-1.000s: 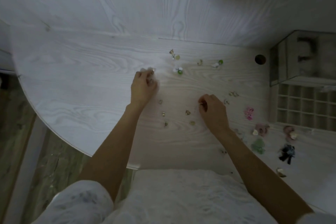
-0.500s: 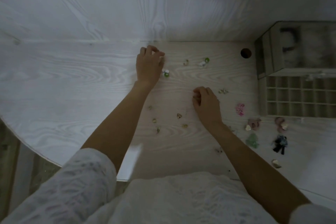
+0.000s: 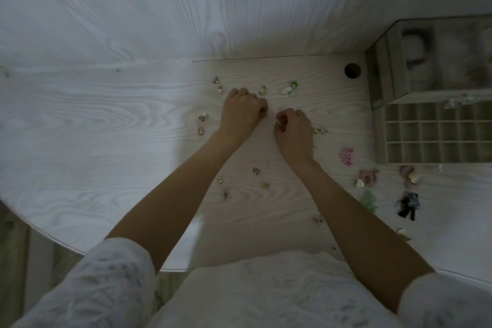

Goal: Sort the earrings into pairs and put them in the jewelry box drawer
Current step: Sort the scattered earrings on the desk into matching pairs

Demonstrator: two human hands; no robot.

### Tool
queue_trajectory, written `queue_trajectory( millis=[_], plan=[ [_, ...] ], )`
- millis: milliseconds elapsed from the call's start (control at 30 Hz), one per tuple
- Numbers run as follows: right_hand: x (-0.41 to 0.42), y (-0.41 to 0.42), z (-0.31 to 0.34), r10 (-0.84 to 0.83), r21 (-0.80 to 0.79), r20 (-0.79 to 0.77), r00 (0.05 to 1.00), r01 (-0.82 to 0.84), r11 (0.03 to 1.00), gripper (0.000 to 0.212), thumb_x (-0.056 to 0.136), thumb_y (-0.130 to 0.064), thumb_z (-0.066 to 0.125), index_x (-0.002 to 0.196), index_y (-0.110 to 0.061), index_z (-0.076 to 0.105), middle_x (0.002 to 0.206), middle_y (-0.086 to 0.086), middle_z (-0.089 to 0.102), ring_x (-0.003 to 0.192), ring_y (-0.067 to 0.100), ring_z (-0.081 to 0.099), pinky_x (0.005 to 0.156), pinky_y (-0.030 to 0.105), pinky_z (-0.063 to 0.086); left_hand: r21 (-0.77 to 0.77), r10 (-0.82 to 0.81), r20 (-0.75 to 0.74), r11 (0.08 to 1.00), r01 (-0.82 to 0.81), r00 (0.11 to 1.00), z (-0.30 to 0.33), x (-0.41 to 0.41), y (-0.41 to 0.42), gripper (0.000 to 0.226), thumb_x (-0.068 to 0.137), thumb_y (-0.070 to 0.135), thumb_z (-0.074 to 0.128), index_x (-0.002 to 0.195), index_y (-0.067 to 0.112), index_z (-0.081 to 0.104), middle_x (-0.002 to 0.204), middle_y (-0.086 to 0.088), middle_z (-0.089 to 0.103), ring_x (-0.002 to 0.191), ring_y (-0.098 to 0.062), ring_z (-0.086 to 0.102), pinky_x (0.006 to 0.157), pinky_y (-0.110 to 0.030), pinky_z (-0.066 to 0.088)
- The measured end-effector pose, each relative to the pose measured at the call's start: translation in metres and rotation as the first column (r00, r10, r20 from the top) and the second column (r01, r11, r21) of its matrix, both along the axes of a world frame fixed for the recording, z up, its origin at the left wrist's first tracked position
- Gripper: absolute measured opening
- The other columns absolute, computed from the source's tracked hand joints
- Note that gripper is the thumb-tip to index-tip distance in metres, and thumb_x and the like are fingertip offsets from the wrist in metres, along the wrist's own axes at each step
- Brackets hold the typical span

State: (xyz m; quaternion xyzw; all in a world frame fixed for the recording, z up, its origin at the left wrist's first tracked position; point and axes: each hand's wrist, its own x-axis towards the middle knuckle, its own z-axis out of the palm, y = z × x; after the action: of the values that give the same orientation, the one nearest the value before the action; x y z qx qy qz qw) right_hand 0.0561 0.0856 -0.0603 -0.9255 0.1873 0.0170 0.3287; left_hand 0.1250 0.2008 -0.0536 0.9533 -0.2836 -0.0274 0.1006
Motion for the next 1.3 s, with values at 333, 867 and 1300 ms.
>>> queue_trajectory(
  millis=[333,867,1300],
  plan=[
    [-0.001,-0.002,-0.002,-0.001,0.050,-0.018,1.000,0.002,0.999,0.018,0.081,-0.005,0.060,0.098,-0.006,0.064,0.095,0.015,0.065,0.086,0.027,0.060,0.076,0.034,0.047,-0.099,0.168,-0.205,0.977,-0.191,0.964,0.000,-0.035,-0.021,0.018,0.090,0.015,0.053,0.097,0.005,0.066,0.087,-0.014,0.067,0.083,-0.030,0.061,0.060,-0.037,0.045],
    [0.014,-0.047,0.029,0.185,0.097,-0.001,0.983,-0.184,0.978,0.025,0.078,-0.006,0.067,0.102,-0.011,0.064,0.095,0.009,0.060,0.077,0.014,0.054,0.073,0.024,0.045,-0.356,0.431,-0.194,0.806,-0.472,0.881,0.004,-0.037,0.035,0.036,0.084,0.017,0.062,0.120,0.015,0.056,0.115,-0.008,0.059,0.100,-0.023,0.053,0.081,-0.028,0.043],
    [0.047,-0.073,0.000,0.273,-0.120,-0.014,0.962,-0.273,0.955,0.012,0.088,-0.010,0.056,0.097,-0.007,0.064,0.103,0.018,0.055,0.097,0.031,0.050,0.075,0.028,0.038,-0.281,0.289,-0.260,0.890,-0.359,0.921,-0.005,-0.013,0.006,0.012,0.082,0.011,0.064,0.093,0.007,0.067,0.093,-0.013,0.062,0.076,-0.027,0.061,0.068,-0.034,0.050]
  ],
)
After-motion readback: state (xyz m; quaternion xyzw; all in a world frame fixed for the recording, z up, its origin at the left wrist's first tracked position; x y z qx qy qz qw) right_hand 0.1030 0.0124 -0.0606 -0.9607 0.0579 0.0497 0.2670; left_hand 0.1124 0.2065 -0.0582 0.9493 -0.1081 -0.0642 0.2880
